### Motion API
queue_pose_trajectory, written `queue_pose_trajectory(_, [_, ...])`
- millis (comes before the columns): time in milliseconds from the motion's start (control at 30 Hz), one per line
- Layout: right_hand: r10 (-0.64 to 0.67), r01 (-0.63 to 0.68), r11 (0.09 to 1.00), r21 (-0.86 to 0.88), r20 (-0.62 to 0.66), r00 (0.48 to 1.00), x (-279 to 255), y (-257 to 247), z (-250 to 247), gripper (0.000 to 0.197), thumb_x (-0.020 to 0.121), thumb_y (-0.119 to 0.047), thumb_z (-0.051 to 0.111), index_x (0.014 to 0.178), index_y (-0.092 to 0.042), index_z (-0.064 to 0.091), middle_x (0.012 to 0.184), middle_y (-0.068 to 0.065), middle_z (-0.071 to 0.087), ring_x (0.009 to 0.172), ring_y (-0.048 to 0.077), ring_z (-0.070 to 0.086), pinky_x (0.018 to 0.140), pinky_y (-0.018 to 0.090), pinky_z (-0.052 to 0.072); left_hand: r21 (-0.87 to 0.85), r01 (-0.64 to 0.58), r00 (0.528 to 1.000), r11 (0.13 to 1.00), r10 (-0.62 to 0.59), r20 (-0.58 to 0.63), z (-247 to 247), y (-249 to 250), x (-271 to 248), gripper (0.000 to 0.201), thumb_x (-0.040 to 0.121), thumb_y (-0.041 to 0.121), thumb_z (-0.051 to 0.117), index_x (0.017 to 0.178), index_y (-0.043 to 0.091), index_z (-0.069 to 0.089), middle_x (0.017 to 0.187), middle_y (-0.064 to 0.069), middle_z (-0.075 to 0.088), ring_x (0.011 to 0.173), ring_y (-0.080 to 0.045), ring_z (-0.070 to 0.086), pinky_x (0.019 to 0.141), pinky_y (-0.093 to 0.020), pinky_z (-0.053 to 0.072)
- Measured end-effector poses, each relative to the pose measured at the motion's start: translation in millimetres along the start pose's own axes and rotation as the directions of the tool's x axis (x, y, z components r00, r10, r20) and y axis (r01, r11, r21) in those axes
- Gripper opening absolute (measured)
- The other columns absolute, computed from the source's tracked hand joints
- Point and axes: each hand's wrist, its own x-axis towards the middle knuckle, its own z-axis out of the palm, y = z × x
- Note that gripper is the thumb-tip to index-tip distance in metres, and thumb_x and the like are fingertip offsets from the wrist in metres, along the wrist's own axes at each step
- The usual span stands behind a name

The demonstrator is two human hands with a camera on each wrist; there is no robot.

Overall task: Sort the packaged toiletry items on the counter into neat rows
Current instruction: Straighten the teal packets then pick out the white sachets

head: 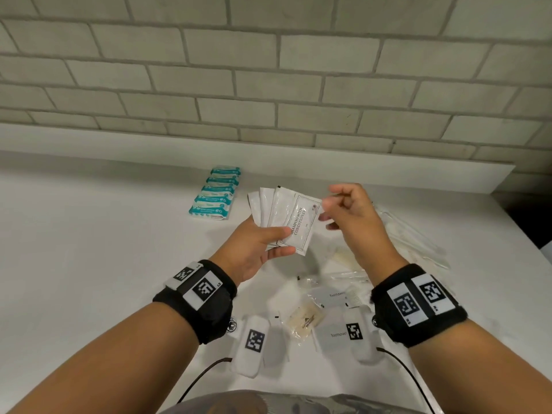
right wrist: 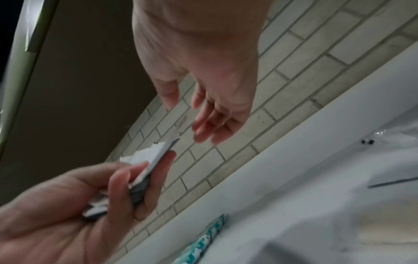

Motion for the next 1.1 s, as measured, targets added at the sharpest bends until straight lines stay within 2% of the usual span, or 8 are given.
queue_pose_trajectory(100, [0.12, -0.122, 0.993, 0.003, 0.166, 0.979, -0.7, -3.4, 4.0, 0.031, 0.083, -0.011, 0.073, 0.108, -0.017, 0.056, 0.078, 0.003, 0.068, 0.062, 0.017, 0.064, 0.059, 0.033, 0.052, 0.009, -0.016, 1.0, 1.0, 0.016, 0.022, 1.5, -0.4, 0.8, 0.028, 0.09, -0.001, 0.059, 0.107, 0.021, 0.063, 0.103, -0.005, 0.073, 0.088, -0.021, 0.072, 0.062, -0.023, 0.059])
queue_pose_trajectory(367, [0.272, -0.278, 0.924, 0.265, 0.057, 0.96, -9.6, -0.7, 1.8, 0.037, 0.083, -0.002, 0.071, 0.112, -0.003, 0.05, 0.09, 0.018, 0.07, 0.059, 0.02, 0.067, 0.059, 0.032, 0.059, 0.076, -0.017, 1.0, 0.997, 0.016, 0.015, 7.2, -0.8, 2.8, 0.026, 0.087, 0.004, 0.064, 0.11, 0.017, 0.064, 0.102, -0.003, 0.073, 0.084, -0.015, 0.069, 0.059, -0.022, 0.057])
queue_pose_trajectory(467, [0.174, -0.185, 0.969, -0.164, -0.082, 0.981, -12.8, -1.7, -2.8, 0.079, 0.07, -0.013, 0.084, 0.135, -0.017, 0.038, 0.119, 0.006, 0.057, 0.094, 0.013, 0.061, 0.081, 0.026, 0.05, 0.159, -0.019, 0.999, 0.987, 0.025, -0.034, 10.1, 0.7, 4.2, 0.032, 0.087, 0.006, 0.066, 0.118, 0.013, 0.06, 0.108, -0.007, 0.071, 0.086, -0.017, 0.068, 0.054, -0.021, 0.054])
queue_pose_trajectory(533, [-0.035, -0.015, 0.801, -0.598, -0.072, 0.997, -15.9, -6.8, -7.7, 0.1, 0.061, -0.033, 0.089, 0.143, -0.029, 0.031, 0.133, -0.003, 0.041, 0.122, 0.013, 0.041, 0.102, 0.029, 0.033, 0.238, -0.017, 0.998, 0.971, 0.029, -0.048, 11.6, 2.4, 4.4, 0.035, 0.086, 0.006, 0.067, 0.12, 0.012, 0.059, 0.109, -0.01, 0.07, 0.088, -0.018, 0.068, 0.054, -0.023, 0.054])
queue_pose_trajectory(600, [-0.087, 0.079, 0.673, -0.735, 0.028, 0.996, -21.3, -15.0, -9.3, 0.106, 0.058, -0.046, 0.087, 0.145, -0.032, 0.029, 0.129, -0.006, 0.043, 0.123, 0.016, 0.033, 0.104, 0.033, 0.025, 0.268, -0.023, 0.999, 0.963, 0.033, -0.033, 15.4, 2.8, 3.2, 0.035, 0.086, 0.007, 0.066, 0.12, 0.013, 0.059, 0.107, -0.008, 0.071, 0.084, -0.017, 0.068, 0.054, -0.024, 0.054])
queue_pose_trajectory(833, [0.022, 0.142, 0.723, -0.676, 0.229, 0.973, -37.5, -12.1, -2.8, 0.097, 0.083, -0.018, 0.073, 0.152, -0.031, 0.007, 0.078, -0.019, 0.042, 0.074, 0.004, 0.051, 0.06, 0.015, 0.035, 0.238, -0.005, 0.998, 0.971, 0.019, -0.056, 36.3, -2.3, -2.8, 0.026, 0.089, 0.03, 0.064, 0.112, 0.016, 0.064, 0.093, -0.007, 0.074, 0.077, -0.019, 0.071, 0.059, -0.025, 0.056])
queue_pose_trajectory(1000, [0.166, -0.136, 0.926, -0.351, 0.058, 0.984, -32.1, -10.2, -27.1, 0.083, 0.077, -0.019, 0.08, 0.145, -0.033, 0.035, 0.134, -0.002, 0.054, 0.116, 0.022, 0.058, 0.095, 0.038, 0.051, 0.205, 0.04, 0.999, 0.978, -0.034, -0.032, 38.8, -2.6, -3.2, 0.025, 0.091, 0.03, 0.063, 0.112, 0.017, 0.062, 0.09, -0.006, 0.075, 0.081, -0.017, 0.073, 0.061, -0.023, 0.054])
queue_pose_trajectory(1100, [0.178, -0.161, 0.978, -0.132, 0.126, 0.976, -24.2, -12.4, -43.9, 0.039, 0.073, -0.019, 0.082, 0.109, -0.017, 0.068, 0.102, 0.008, 0.073, 0.095, 0.027, 0.069, 0.093, 0.049, 0.052, 0.29, 0.077, 0.991, 0.954, -0.106, 0.084, 41.7, -3.0, -6.4, 0.029, 0.091, 0.034, 0.061, 0.111, 0.014, 0.064, 0.094, -0.006, 0.075, 0.083, -0.016, 0.072, 0.06, -0.021, 0.054])
